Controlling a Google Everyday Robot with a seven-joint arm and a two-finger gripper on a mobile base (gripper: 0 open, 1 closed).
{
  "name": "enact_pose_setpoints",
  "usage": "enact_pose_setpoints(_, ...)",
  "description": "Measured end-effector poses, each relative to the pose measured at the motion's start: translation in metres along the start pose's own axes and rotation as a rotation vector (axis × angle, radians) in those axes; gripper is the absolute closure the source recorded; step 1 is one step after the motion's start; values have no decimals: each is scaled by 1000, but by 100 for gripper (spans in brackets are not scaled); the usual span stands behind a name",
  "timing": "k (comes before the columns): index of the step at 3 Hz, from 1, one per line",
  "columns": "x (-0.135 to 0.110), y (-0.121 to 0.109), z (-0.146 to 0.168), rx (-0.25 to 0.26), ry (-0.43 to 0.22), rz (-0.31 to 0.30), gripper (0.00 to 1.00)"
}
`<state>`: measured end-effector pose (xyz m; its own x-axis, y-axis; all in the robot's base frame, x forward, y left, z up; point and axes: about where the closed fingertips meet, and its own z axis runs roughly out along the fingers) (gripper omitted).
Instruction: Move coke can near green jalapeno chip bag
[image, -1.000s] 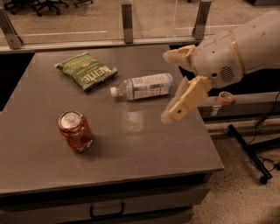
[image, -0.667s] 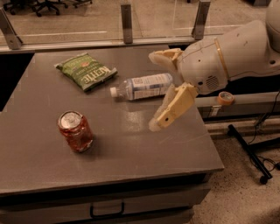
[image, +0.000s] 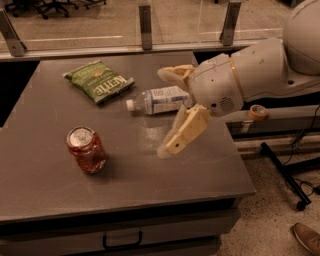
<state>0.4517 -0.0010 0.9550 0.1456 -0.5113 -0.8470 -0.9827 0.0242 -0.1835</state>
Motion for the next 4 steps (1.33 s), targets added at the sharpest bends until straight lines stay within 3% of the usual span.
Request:
enact_pose_setpoints(1,2,6,47,-29,-52,-17,0)
enact_pose_setpoints(2,6,6,90,-17,-82,-27,0)
enact_pose_setpoints(4,6,12,149,-87,-169,30,0)
